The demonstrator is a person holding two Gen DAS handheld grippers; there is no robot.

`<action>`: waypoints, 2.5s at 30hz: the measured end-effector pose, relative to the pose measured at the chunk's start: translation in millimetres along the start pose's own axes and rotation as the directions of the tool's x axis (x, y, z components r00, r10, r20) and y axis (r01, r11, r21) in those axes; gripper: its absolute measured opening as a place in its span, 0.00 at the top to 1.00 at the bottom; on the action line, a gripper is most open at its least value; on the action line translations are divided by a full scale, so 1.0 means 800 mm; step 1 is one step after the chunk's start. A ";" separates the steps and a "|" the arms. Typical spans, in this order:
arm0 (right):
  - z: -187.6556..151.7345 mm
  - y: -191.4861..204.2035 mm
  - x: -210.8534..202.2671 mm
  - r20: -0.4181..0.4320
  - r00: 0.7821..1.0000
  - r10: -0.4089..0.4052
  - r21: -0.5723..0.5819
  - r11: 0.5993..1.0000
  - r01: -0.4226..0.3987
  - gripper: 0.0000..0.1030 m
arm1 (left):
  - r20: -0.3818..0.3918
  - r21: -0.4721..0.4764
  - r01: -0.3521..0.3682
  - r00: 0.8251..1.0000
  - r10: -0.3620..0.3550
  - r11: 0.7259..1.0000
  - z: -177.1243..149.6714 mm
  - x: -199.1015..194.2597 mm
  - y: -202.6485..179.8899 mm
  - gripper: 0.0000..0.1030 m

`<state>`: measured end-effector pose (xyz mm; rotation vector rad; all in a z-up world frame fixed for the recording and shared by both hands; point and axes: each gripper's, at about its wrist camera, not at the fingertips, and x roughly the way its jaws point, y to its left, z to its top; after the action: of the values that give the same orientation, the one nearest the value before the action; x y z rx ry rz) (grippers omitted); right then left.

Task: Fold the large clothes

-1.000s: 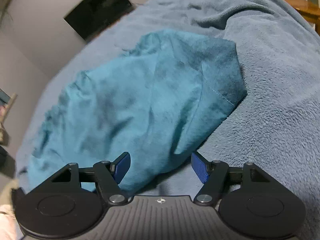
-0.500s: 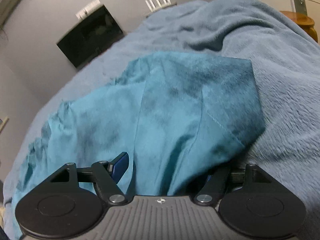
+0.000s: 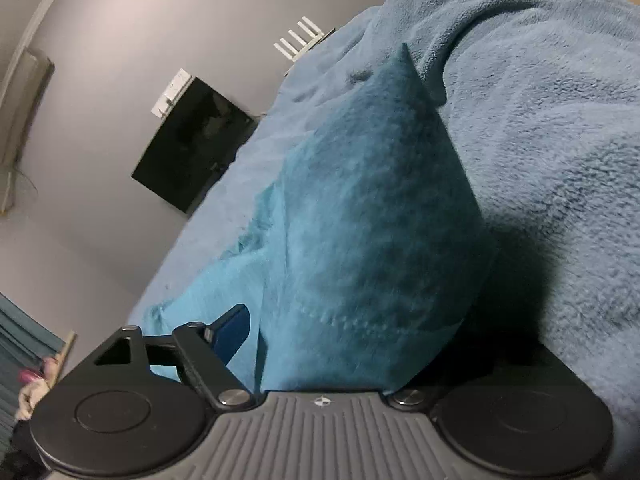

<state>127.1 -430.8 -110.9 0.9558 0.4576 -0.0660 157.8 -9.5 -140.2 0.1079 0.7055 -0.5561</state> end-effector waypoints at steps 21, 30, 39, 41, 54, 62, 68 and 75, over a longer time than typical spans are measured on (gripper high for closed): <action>-0.020 0.043 -0.035 0.020 0.999 -0.044 -0.267 0.963 0.048 0.50 | -0.008 0.007 -0.006 1.000 0.006 1.000 0.001 0.006 -0.001 0.04; -0.011 0.001 -0.003 -0.129 0.992 0.003 0.010 1.000 -0.002 0.45 | 0.092 -0.006 -0.079 0.993 0.079 0.997 0.037 -0.013 -0.007 0.05; -0.005 0.001 0.008 -0.082 0.995 0.054 -0.005 0.998 -0.055 0.81 | 0.102 -0.109 -0.359 0.924 0.370 0.927 0.153 0.060 0.043 0.06; -0.004 -0.001 0.008 -0.082 0.995 0.062 -0.008 0.998 -0.063 0.81 | 0.045 -0.130 -0.387 0.917 0.395 0.913 0.156 0.090 0.064 0.06; 0.004 -0.014 0.018 -0.067 0.992 0.110 -0.029 0.993 -0.112 0.69 | 0.035 -0.143 -0.426 0.900 0.435 0.893 0.147 0.153 0.080 0.03; 0.010 -0.032 0.013 -0.063 0.989 0.135 0.057 0.990 -0.131 0.69 | 0.168 -0.289 -0.495 0.816 0.553 0.819 0.164 0.132 0.095 0.01; 0.000 -0.022 0.012 -0.064 0.989 0.130 0.031 0.991 -0.128 0.66 | 0.006 -0.224 -0.559 0.818 0.575 0.798 0.175 0.182 0.106 0.00; -0.002 -0.023 0.029 -0.064 0.991 0.119 0.023 0.993 -0.118 0.62 | -0.074 -0.138 -0.534 0.846 0.529 0.834 0.196 0.190 0.116 0.00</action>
<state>142.8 -436.8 -135.0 1.0046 0.4602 0.0686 392.6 -41.9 -126.7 0.1630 0.7102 0.0396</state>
